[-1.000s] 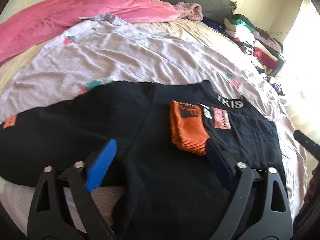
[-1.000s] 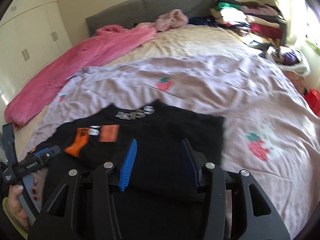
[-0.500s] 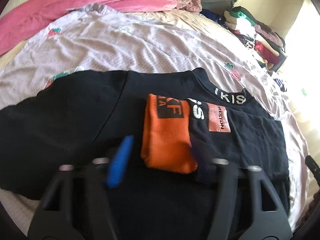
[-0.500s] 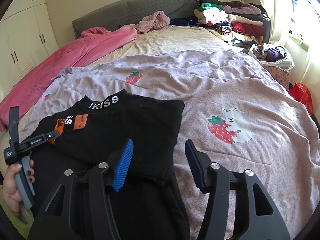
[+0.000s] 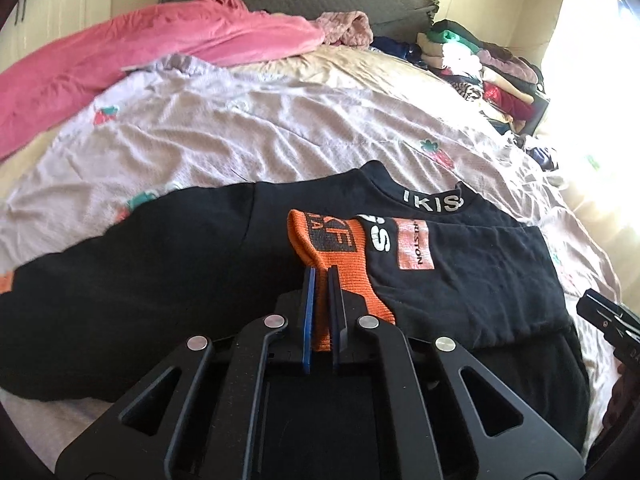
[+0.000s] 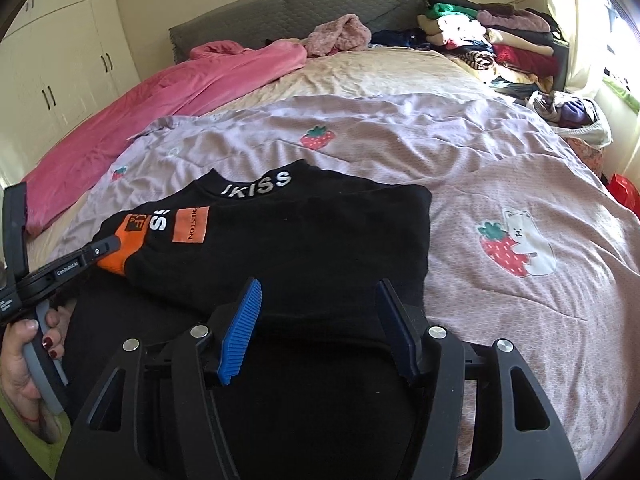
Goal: Fold small clothes
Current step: 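Grasp the laid orange cuff with the left gripper and straighten it, then open the left gripper and release the cuff on the body, then move the left gripper to the orange cuff of the other sleeve, then close the left gripper on the second orange cuff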
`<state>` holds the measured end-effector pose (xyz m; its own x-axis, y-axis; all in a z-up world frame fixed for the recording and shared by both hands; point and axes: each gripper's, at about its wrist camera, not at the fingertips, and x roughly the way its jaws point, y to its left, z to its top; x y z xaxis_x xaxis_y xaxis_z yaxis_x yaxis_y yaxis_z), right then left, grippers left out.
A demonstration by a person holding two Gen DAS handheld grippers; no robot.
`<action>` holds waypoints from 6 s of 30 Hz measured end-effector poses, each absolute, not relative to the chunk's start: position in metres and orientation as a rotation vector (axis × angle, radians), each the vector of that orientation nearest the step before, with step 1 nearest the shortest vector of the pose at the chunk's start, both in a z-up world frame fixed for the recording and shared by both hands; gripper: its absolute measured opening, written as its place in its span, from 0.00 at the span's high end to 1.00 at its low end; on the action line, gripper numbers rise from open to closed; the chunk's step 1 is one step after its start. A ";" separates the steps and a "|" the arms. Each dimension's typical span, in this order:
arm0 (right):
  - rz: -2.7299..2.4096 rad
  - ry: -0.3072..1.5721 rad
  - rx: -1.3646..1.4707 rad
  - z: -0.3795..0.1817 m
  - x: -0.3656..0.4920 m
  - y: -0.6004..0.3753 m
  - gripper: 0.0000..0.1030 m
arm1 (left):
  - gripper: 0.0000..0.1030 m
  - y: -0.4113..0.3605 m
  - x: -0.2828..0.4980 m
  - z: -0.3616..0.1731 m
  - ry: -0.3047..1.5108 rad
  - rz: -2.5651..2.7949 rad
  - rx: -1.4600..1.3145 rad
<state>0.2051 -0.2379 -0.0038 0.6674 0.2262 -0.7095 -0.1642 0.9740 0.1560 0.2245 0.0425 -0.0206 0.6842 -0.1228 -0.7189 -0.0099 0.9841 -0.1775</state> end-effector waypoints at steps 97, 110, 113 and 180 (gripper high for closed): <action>0.227 0.775 -0.018 0.036 0.183 -0.141 0.04 | 0.20 0.106 0.152 0.018 0.761 0.026 -0.122; 0.332 0.757 -0.070 0.046 0.182 -0.086 0.04 | 0.16 0.145 0.129 0.028 0.712 0.107 -0.169; 0.352 0.752 -0.073 0.049 0.184 -0.073 0.04 | 0.16 0.159 0.125 0.028 0.714 0.137 -0.186; 0.515 0.861 -0.146 -0.009 0.210 0.083 0.04 | 0.51 0.354 0.085 -0.052 0.767 0.441 -0.569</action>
<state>0.2095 0.0835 -0.0093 0.5382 0.3735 -0.7555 -0.4892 0.8684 0.0808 0.0850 0.3537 -0.0517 0.6434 0.1659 -0.7473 -0.5631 0.7639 -0.3152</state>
